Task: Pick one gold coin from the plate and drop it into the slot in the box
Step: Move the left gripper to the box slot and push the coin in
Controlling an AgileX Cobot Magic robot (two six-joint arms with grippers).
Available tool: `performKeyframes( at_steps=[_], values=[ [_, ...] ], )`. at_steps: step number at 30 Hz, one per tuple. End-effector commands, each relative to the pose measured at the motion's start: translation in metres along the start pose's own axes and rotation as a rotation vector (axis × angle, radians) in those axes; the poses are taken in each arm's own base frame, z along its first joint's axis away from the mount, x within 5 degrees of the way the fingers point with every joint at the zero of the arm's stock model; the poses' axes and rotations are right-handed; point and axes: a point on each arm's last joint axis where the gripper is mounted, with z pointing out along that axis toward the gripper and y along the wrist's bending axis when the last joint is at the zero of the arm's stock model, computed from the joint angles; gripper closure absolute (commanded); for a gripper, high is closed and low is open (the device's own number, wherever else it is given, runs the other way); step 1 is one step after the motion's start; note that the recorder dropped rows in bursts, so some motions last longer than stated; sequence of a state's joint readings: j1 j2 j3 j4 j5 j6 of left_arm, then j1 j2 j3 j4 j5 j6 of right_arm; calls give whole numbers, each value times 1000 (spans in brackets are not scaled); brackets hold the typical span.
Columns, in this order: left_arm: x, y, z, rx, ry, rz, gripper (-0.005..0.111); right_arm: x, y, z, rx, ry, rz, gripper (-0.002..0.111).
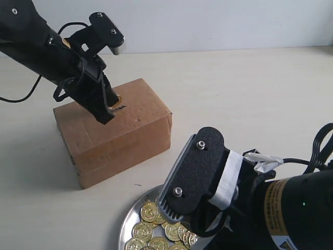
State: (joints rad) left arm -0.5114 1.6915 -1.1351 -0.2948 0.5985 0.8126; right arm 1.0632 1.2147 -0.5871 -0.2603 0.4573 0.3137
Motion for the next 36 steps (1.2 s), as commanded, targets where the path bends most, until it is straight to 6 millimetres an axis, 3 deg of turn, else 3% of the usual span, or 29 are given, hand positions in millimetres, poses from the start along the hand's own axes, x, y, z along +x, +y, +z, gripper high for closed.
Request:
performKeyframes(
  at_steps=[1,19,36],
  values=[
    [2,7,1,-14,0,20,107,0,0,-1,-5,-14,1,108],
    [2,6,0,44,-23,12,107,0,0,-1,-5,-14,1,108],
    [6,7,12,54,-2,30,107,0,0,-1,-4,-12,1,108]
  ],
)
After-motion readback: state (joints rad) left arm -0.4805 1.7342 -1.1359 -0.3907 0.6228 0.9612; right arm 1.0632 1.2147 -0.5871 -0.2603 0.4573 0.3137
